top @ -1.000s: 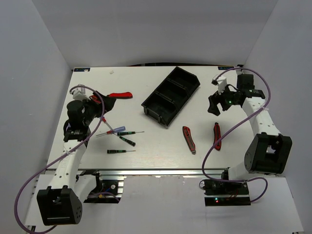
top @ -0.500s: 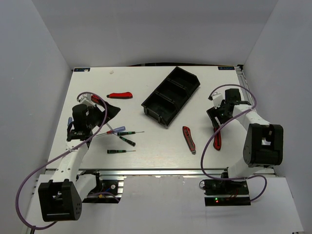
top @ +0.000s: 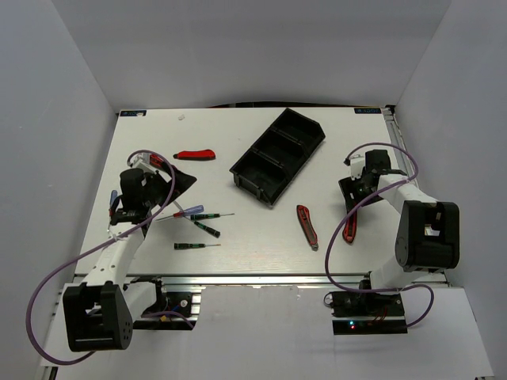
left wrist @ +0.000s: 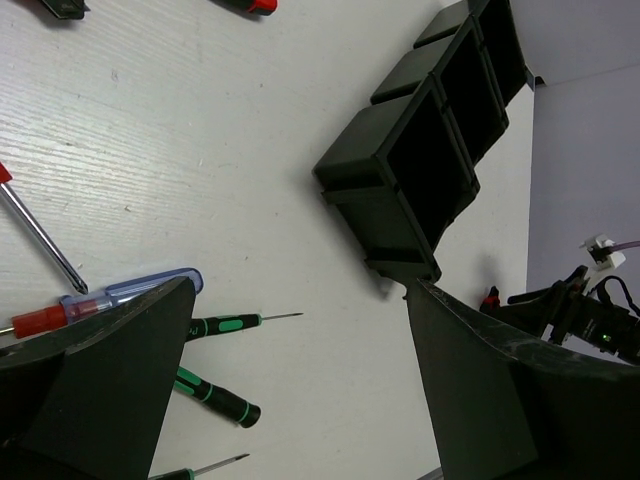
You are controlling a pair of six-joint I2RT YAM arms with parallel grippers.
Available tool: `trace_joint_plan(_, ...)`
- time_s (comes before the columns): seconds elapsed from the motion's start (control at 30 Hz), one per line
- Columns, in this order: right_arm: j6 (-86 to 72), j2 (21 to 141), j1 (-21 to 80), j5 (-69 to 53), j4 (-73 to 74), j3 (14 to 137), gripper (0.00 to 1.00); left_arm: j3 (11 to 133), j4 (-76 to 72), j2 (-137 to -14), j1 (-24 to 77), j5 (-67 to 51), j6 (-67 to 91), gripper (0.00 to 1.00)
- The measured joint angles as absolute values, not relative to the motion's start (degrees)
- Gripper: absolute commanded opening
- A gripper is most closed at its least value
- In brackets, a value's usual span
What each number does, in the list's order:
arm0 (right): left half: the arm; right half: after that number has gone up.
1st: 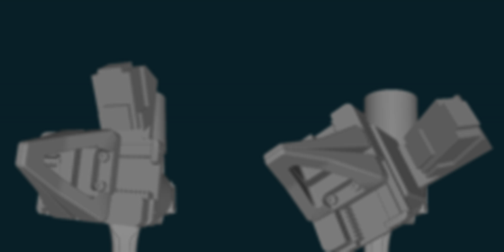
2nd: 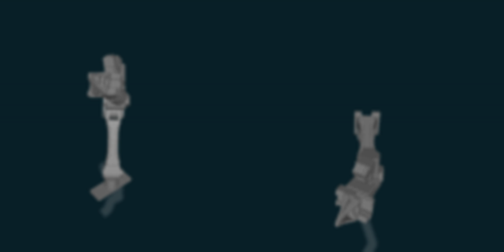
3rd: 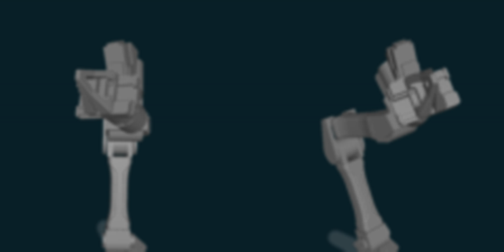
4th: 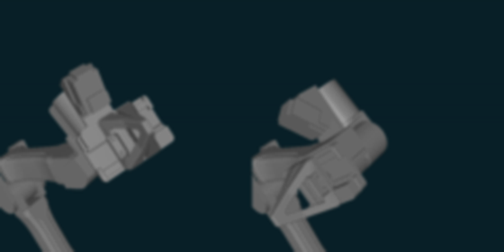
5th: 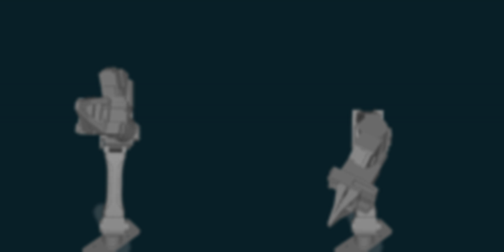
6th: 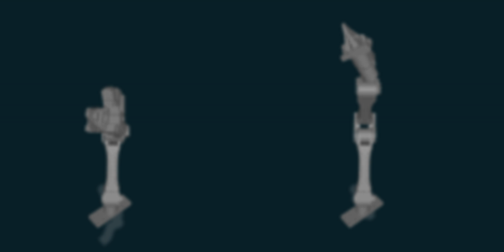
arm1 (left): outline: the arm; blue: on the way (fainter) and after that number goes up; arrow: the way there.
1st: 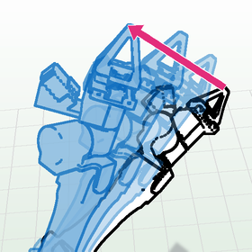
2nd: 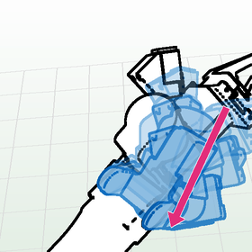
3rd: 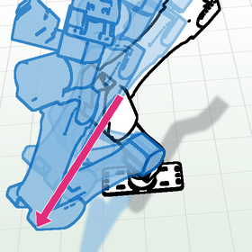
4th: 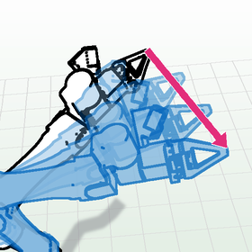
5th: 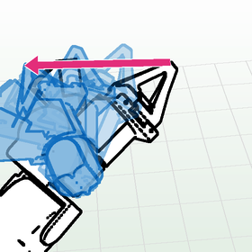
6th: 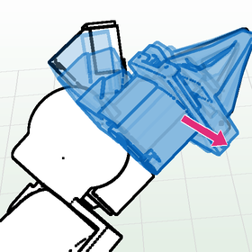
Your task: Sort the tools into containers
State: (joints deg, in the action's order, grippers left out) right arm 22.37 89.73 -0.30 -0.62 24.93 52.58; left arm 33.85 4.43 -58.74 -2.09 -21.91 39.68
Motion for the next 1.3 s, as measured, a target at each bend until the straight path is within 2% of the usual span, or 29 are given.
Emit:
trace_joint_plan(0.3, 18.11, 89.76, -0.23, -6.85, 27.31, 52.18, 0.74, 33.85, 4.34, -59.88, -2.09, -21.91, 39.7, 0.98)
trace_joint_plan(0.6, 13.43, 89.76, -0.23, -2.59, 28.27, 49.71, 0.7, 33.85, 4.29, -59.92, -2.09, -21.91, 39.81, 0.98)
trace_joint_plan(0.77, 12.4, 90.28, -0.23, -1.08, 28.08, 49.74, 0.52, 33.85, 4.29, -59.92, -2.09, -21.93, 39.92, 0.98)
trace_joint_plan(0.8, 12.4, 90.37, -0.25, -0.75, 27.99, 49.76, 0.46, 33.85, 4.29, -59.92, -2.09, -21.91, 39.92, 0.98)
trace_joint_plan(0.87, 12.32, 90.48, -0.34, -0.38, 27.83, 49.84, 0.41, 33.85, 4.29, -59.92, -2.09, -21.91, 39.92, 0.98)
trace_joint_plan(1.03, 12.62, 91.22, -0.34, -0.51, 28.29, 50.72, 0.16, 33.85, 4.29, -59.96, -2.09, -21.93, 39.92, 0.98)
trace_joint_plan(1.3, 20.08, 92.75, -0.3, -8.19, 28.97, 59.13, 0.04, 34.74, 3.81, -60.84, -2.09, -23.66, 40.12, 0.98)
